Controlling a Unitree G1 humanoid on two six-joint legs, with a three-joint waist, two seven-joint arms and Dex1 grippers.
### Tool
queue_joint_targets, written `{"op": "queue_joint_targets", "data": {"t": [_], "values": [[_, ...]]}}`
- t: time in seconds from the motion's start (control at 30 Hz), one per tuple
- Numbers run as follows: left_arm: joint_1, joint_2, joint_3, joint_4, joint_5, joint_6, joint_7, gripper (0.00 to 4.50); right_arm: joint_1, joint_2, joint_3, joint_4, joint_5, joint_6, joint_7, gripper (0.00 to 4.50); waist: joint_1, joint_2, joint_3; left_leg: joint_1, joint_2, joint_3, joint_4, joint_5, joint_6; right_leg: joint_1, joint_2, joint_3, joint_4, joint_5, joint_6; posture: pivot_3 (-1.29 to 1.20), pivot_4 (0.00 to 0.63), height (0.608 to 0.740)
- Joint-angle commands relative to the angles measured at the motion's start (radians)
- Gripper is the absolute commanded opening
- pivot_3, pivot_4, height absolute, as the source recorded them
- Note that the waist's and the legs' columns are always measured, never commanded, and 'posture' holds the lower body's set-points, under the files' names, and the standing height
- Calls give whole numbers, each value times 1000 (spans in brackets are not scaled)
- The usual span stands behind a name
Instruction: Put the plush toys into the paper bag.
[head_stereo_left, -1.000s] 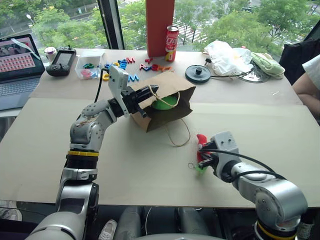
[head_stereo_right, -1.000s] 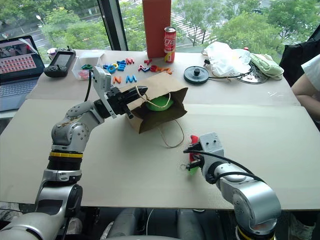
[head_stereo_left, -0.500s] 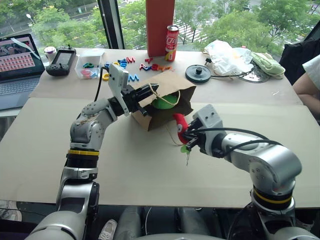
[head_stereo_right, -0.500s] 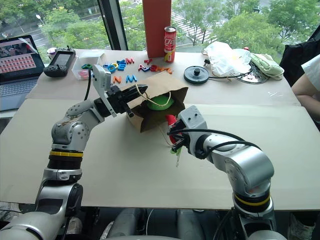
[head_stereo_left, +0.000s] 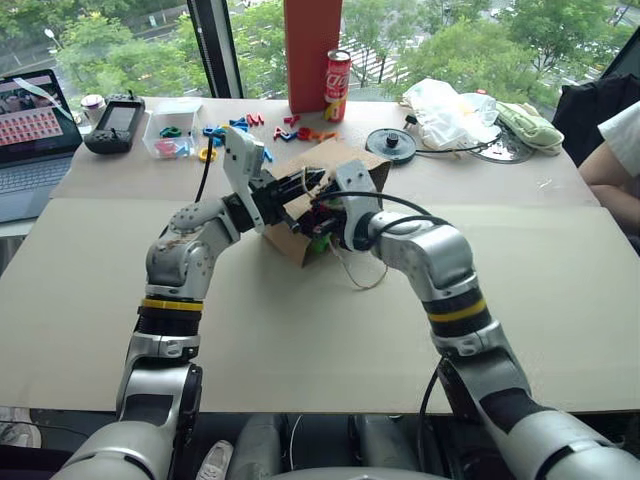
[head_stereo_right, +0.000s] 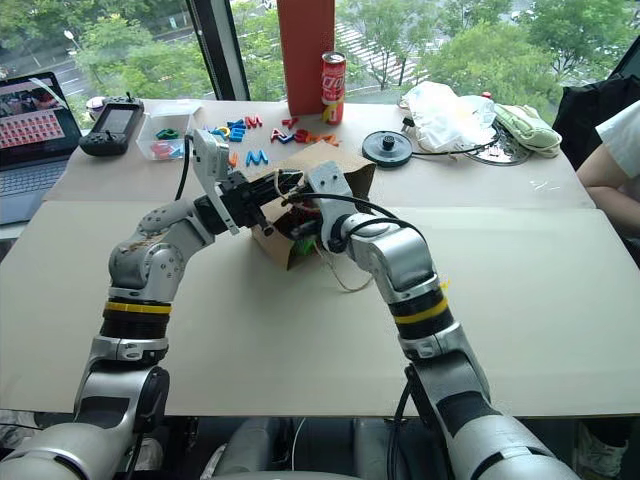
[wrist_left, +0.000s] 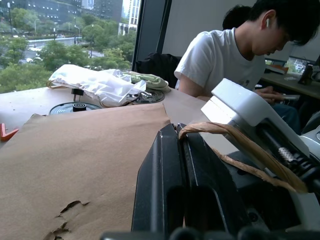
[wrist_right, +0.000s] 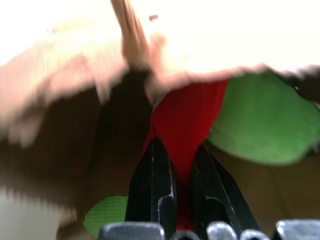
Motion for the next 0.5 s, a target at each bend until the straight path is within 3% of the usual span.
{"op": "queue_joint_targets", "data": {"t": [0.03,0.13,0.17,0.2,0.5], "values": [[-22,6,8,-36,-5,-13,-8,78,-45,61,-62,68,7,-85,-28,67,1,0,0,0,0,0,0,0,0,0,0,0,2,0,0,0,150,739],[-18,9,10,-38,-5,-16,-6,78,-28,81,-58,77,-12,-91,-33,67,7,0,0,-1,1,0,0,0,0,0,-2,-1,2,0,0,0,150,739],[-16,10,10,-39,-5,-16,-5,78,-24,87,-65,76,-12,-91,-39,928,7,0,0,-2,0,0,0,0,0,0,-2,-1,1,0,0,0,150,739],[-15,11,10,-40,-5,-17,-4,78,-21,90,-71,72,-11,-91,-41,1092,8,0,0,-2,0,0,0,0,0,0,-2,-1,1,0,0,0,150,739],[-8,13,15,-43,-5,-19,3,78,13,46,-86,-40,2,-11,-17,4120,4,0,0,-1,1,0,0,0,0,0,-2,-1,2,0,0,0,150,739]]}}
